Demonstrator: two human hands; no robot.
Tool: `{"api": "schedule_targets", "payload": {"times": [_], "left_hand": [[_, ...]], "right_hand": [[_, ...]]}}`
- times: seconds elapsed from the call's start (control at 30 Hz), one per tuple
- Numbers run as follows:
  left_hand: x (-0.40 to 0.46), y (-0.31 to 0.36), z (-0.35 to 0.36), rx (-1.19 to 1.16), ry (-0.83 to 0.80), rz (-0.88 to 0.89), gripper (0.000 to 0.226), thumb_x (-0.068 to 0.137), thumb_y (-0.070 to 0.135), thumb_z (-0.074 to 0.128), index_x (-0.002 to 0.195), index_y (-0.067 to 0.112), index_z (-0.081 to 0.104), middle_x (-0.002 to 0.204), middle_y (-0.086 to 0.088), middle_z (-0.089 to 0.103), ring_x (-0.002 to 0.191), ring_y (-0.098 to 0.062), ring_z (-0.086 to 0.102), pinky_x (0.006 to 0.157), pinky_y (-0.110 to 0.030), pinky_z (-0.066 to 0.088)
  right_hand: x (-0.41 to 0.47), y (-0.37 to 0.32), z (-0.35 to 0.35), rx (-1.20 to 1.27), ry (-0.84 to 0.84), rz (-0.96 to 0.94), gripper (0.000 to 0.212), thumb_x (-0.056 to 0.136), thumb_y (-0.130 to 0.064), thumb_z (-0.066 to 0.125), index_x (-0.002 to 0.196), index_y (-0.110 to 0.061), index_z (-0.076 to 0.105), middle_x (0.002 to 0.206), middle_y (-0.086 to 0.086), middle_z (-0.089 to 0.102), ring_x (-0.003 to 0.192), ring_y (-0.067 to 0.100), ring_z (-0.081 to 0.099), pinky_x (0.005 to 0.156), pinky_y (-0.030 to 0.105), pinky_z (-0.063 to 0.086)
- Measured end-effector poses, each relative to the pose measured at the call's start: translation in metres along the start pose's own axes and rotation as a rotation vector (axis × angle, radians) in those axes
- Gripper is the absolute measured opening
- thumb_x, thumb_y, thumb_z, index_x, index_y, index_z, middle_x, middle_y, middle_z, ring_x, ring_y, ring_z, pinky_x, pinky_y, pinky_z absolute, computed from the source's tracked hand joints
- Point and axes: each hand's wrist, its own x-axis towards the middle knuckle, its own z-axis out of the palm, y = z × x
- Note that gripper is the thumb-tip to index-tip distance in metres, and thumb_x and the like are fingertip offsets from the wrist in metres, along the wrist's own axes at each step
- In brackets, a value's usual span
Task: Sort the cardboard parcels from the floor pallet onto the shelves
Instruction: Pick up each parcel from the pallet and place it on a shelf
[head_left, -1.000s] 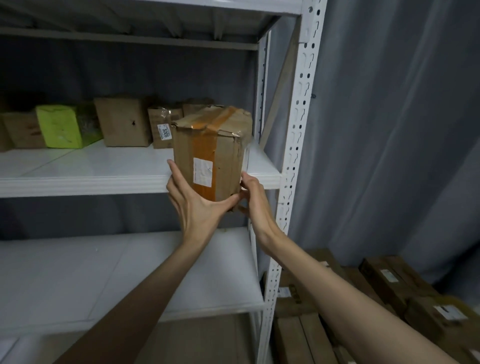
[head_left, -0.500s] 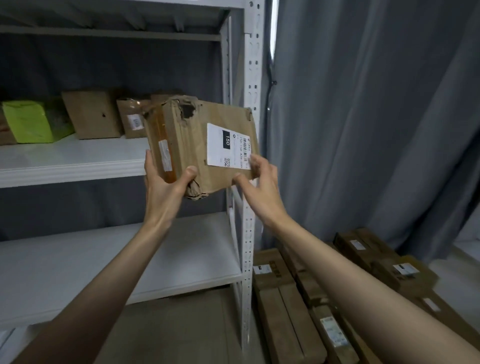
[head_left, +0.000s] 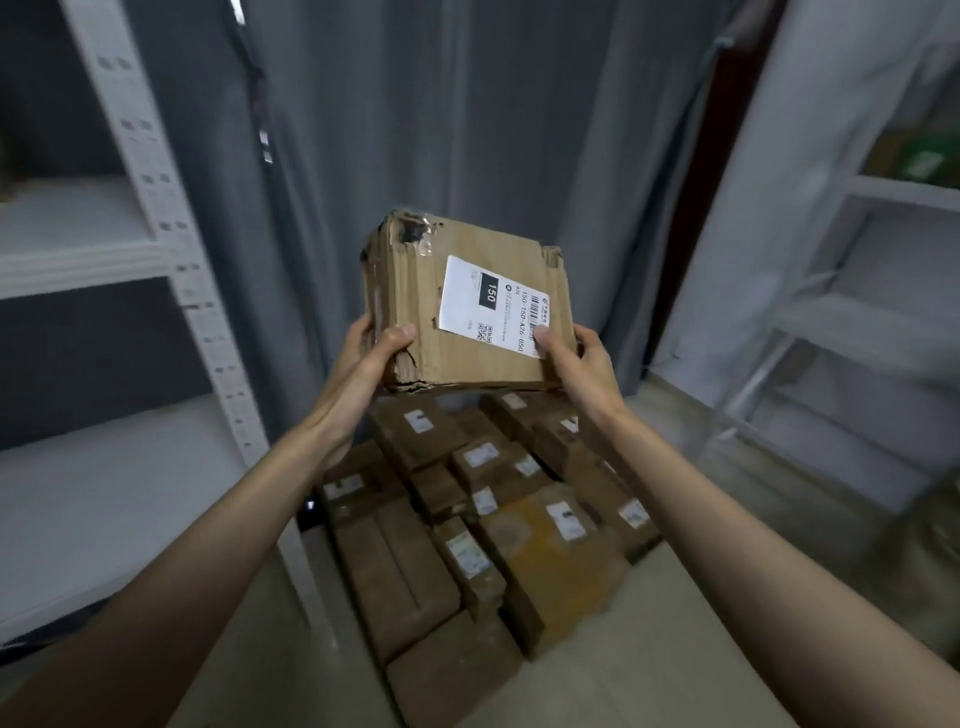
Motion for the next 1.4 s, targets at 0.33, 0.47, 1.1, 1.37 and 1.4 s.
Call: {"api": "schedule_targets", "payload": {"times": [0.33, 0.47, 1.1, 1.37, 1.4], "left_hand": [[0.027, -0.020, 0.177, 0.126, -0.298, -0.080, 0.125, 0.052, 0.089, 0.069, 0.157, 0.034, 0.028, 0.157, 0.005, 0.042, 0.142, -0.019, 0.042, 0.119, -0.048, 0.033], [0.052, -0.032, 0.213, 0.129, -0.340, -0.083, 0.118, 0.057, 0.088, 0.067, 0.156, 0.036, 0.030, 0.158, 0.005, 0.040, 0.143, -0.020, 0.041, 0.118, -0.052, 0.034], [0.313, -0.123, 0.321, -0.107, -0.243, -0.221, 0.049, 0.073, 0.052, 0.080, 0.113, 0.034, 0.059, 0.098, 0.024, 0.073, 0.094, -0.005, 0.071, 0.076, -0.022, 0.054], [0.366, -0.193, 0.365, -0.141, -0.313, -0.420, 0.103, 0.057, 0.062, 0.088, 0.144, 0.027, 0.046, 0.131, 0.005, 0.065, 0.112, -0.018, 0.068, 0.093, -0.038, 0.058], [0.372, -0.203, 0.371, -0.107, -0.284, -0.442, 0.104, 0.060, 0.062, 0.087, 0.147, 0.026, 0.044, 0.134, 0.004, 0.062, 0.116, -0.019, 0.065, 0.099, -0.042, 0.054]], "right_hand": [[0.020, 0.072, -0.172, 0.030, 0.224, 0.107, 0.066, 0.091, -0.047, 0.069, 0.143, -0.017, 0.042, 0.132, 0.005, 0.062, 0.117, 0.024, 0.063, 0.101, 0.045, 0.053], [0.042, 0.096, -0.200, 0.023, 0.248, 0.134, 0.065, 0.091, -0.050, 0.068, 0.142, -0.020, 0.042, 0.129, 0.004, 0.064, 0.113, 0.022, 0.065, 0.099, 0.043, 0.054], [0.306, 0.154, -0.219, -0.084, 0.177, 0.235, 0.052, 0.095, -0.042, 0.065, 0.138, -0.021, 0.045, 0.122, -0.002, 0.060, 0.104, 0.014, 0.063, 0.081, 0.029, 0.052], [0.376, 0.216, -0.238, -0.004, 0.170, 0.445, 0.043, 0.093, -0.042, 0.067, 0.125, -0.018, 0.051, 0.115, 0.005, 0.066, 0.088, 0.014, 0.063, 0.064, 0.027, 0.048], [0.386, 0.226, -0.239, 0.006, 0.167, 0.475, 0.038, 0.093, -0.042, 0.067, 0.120, -0.020, 0.051, 0.114, 0.007, 0.068, 0.087, 0.016, 0.063, 0.065, 0.028, 0.049]]}}
